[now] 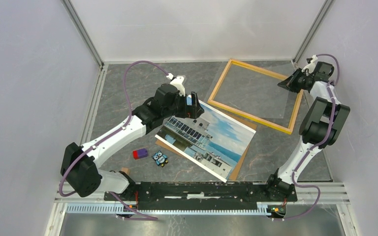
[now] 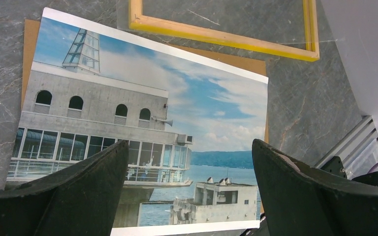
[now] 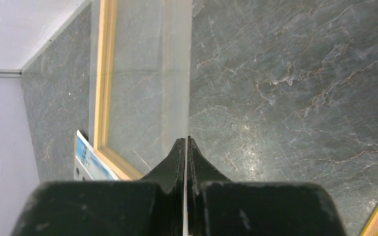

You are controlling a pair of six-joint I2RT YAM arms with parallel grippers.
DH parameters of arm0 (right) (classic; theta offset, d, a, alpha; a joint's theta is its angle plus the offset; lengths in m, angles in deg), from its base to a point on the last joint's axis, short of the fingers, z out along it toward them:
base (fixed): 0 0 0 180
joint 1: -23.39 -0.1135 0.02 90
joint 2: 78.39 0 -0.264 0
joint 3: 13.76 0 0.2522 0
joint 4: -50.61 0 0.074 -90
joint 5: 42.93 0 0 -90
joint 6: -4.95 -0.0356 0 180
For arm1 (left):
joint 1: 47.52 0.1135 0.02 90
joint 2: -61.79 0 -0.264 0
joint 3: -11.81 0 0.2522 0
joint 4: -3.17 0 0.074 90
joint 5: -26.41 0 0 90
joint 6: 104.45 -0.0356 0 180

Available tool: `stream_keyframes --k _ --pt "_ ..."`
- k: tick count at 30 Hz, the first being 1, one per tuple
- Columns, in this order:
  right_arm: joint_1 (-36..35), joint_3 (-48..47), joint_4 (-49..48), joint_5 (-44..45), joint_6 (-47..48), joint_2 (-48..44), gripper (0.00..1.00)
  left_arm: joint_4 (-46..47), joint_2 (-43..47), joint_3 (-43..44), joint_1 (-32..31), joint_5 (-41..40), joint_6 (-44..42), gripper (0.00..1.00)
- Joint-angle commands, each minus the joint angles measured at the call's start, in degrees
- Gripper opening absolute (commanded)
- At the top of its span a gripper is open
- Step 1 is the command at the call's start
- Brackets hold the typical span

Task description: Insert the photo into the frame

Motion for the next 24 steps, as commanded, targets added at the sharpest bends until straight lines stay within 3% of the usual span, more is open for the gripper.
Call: stream_keyframes --k 1,9,17,24 --pt "1.0 -0.8 -4.7 1.1 -0.5 -4.0 0.0 0.8 -0.5 2.6 -0.1 -0.6 -2.6 1.0" --pt "2.1 -0.6 -5.9 1.7 -0.6 -3.8 0.0 0.7 -1.0 2.8 -0.1 -0.4 -2.5 1.0" --pt "2.3 -7.7 2.7 1.2 3.7 -0.1 0.0 0.7 -1.4 2.9 -0.1 -0.2 -2.4 1.0" --pt "2.6 -7.8 3.0 0.1 4.7 0.5 0.0 0.7 -1.8 2.8 -0.1 0.2 -2.2 1.0"
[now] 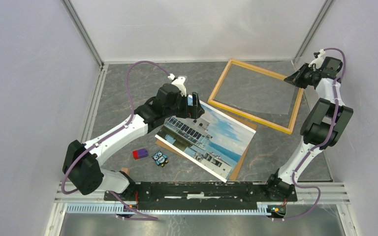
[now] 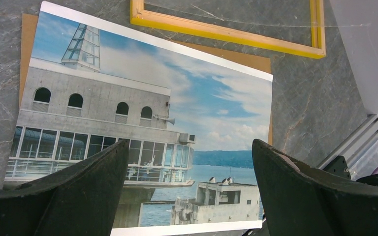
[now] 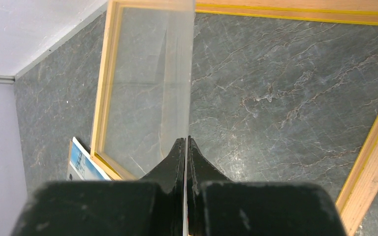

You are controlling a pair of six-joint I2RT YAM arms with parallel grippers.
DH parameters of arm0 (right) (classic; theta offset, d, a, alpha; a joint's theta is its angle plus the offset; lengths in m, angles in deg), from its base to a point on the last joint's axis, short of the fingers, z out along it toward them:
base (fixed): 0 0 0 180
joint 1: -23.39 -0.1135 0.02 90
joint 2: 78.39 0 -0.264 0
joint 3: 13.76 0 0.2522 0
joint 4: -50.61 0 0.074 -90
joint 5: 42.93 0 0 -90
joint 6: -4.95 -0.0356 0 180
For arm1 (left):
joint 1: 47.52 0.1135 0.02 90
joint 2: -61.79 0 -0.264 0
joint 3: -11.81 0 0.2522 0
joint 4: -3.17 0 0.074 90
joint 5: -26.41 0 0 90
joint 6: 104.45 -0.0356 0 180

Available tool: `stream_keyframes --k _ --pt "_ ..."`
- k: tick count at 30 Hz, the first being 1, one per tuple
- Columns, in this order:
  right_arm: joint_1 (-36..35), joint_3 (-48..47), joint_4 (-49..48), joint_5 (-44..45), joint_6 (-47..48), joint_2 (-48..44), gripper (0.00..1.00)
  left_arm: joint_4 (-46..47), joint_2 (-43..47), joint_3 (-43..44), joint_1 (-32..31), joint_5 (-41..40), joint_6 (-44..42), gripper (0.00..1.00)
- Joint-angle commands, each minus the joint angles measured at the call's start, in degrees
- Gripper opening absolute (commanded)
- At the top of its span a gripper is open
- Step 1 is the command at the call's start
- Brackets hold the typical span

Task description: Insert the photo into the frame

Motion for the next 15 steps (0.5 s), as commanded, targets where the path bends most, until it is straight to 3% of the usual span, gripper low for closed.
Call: stream_keyframes --k 1,15 --pt "0.8 -2.6 0.8 -0.3 2.4 1.4 0.0 0.8 -0.2 2.5 -0.2 0.0 -2.2 1.0" --pt "0.8 -7.5 5.5 -1.4 6.3 4.8 0.0 0.8 -1.4 2.7 -0.3 0.8 -1.8 1.0"
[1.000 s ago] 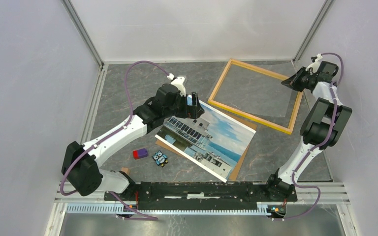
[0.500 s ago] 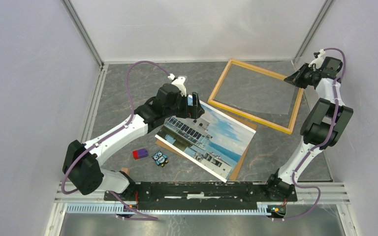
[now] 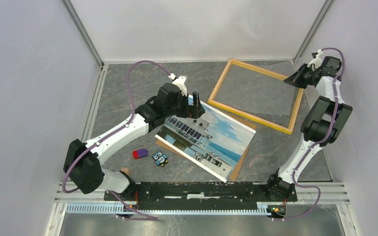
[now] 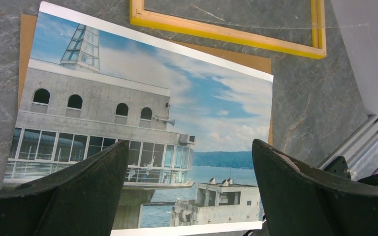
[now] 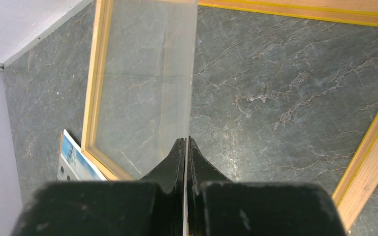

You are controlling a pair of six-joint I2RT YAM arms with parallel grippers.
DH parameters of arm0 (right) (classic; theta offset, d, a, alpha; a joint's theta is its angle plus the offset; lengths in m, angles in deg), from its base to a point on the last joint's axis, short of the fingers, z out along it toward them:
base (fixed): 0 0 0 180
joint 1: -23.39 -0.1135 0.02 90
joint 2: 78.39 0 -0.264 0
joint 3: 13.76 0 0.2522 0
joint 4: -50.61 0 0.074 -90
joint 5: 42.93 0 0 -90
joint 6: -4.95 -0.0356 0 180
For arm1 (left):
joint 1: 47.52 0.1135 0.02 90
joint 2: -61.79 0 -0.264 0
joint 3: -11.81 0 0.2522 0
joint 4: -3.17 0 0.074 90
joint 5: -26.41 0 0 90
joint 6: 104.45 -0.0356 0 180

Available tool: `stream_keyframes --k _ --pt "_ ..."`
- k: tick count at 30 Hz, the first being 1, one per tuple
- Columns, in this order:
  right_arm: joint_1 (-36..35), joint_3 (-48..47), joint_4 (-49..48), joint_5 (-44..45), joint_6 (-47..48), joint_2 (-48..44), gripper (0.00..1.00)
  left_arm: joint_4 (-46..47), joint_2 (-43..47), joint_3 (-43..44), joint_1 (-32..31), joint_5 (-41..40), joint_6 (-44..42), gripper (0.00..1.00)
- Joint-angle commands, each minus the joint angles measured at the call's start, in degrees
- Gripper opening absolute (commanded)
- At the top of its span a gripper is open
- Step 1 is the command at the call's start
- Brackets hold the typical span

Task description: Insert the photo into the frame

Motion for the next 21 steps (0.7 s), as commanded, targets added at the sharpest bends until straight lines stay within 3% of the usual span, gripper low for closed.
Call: stream_keyframes --k 1,21 --pt "0.6 -3.9 1.5 -0.7 2.5 1.6 0.0 0.7 -0.7 2.3 -0.2 0.6 -1.8 1.0" --pt "1.1 -7.2 3.2 -1.2 4.9 4.4 0.0 0.8 -0.8 2.3 -0.4 -0.1 -2.2 1.0"
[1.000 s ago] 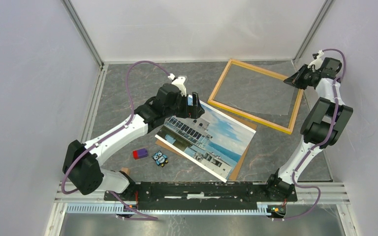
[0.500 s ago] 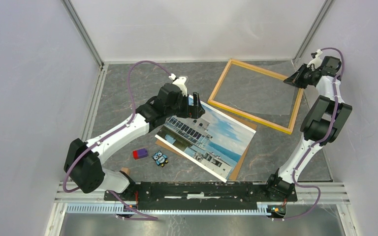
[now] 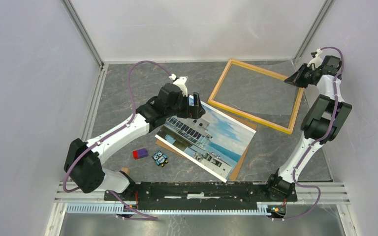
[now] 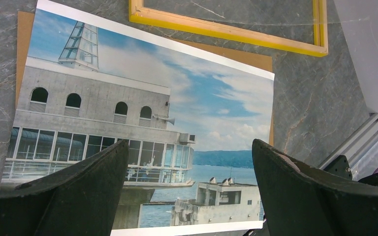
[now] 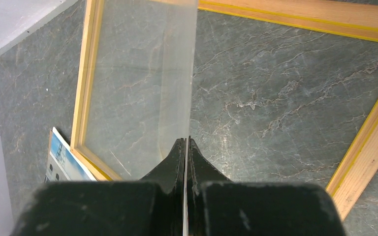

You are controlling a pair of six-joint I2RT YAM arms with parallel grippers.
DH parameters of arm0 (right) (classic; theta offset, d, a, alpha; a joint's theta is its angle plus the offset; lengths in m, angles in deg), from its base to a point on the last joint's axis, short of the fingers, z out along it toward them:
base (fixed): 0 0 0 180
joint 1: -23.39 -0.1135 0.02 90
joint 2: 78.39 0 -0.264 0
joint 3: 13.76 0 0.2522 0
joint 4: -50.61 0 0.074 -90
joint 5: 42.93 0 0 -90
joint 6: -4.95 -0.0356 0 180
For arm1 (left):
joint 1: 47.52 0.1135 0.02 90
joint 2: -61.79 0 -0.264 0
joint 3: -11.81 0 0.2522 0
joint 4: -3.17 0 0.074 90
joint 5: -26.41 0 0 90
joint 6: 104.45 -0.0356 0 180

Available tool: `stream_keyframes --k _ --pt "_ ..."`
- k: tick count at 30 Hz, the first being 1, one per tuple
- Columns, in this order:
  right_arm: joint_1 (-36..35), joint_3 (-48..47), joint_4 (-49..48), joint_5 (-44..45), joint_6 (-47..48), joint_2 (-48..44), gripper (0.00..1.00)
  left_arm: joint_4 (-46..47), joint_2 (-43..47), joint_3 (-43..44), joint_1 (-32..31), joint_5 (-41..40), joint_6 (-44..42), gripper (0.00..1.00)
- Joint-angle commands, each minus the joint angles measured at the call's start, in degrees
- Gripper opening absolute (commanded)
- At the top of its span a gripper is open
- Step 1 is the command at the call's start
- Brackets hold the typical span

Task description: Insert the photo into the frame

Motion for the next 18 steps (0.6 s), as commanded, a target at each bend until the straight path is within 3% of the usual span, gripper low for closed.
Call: stream_keyframes --k 1,18 --pt "0.8 -2.7 0.3 -1.0 1.7 0.9 0.0 0.8 0.0 2.2 -0.3 -0.1 -2.3 1.0" --pt "0.8 -3.1 1.1 -1.5 3.3 2.0 0.0 0.8 -0.2 2.2 -0.4 0.0 -2.4 1.0"
